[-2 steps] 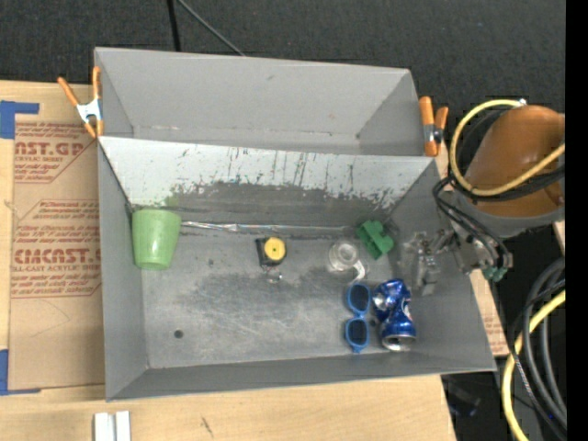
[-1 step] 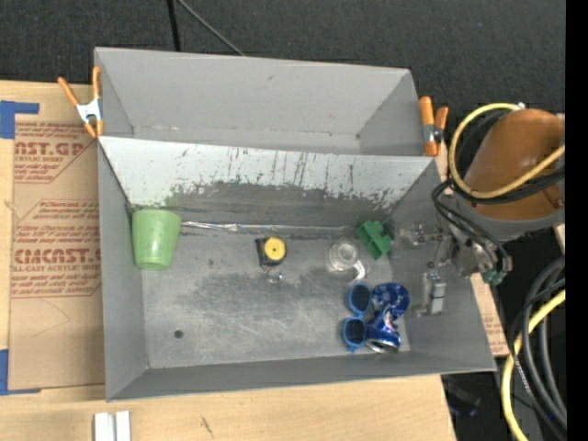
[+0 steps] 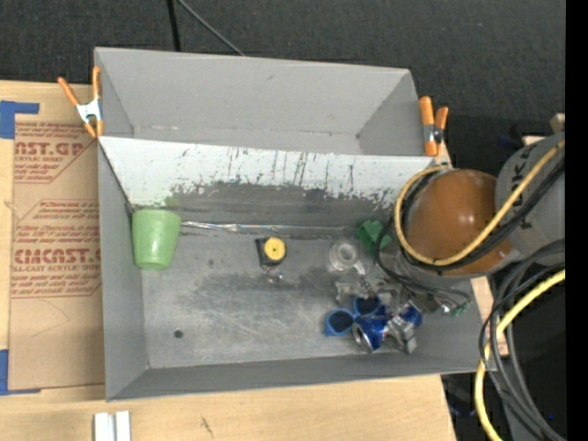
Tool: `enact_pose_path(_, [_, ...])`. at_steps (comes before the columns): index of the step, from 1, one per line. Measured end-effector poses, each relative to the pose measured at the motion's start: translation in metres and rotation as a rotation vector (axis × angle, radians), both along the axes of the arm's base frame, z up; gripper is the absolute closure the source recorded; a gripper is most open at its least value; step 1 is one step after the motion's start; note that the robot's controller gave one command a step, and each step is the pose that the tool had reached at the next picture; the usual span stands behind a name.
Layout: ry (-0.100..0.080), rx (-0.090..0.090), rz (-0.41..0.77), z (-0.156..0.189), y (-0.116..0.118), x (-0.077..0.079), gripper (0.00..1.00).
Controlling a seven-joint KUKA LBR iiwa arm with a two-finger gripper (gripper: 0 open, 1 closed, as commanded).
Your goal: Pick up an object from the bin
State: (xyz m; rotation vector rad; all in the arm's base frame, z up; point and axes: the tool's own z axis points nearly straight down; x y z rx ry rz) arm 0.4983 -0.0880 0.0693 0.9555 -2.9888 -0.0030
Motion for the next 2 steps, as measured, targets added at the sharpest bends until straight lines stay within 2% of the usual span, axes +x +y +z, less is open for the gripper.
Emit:
enact_pose_path(1, [-0.009,0.0,-0.004,0.004,0.0,0.003,1.0])
enact_pose_path(2, [-0.013,-0.003,0.026,0.155,-0.039,-0.005,1.0])
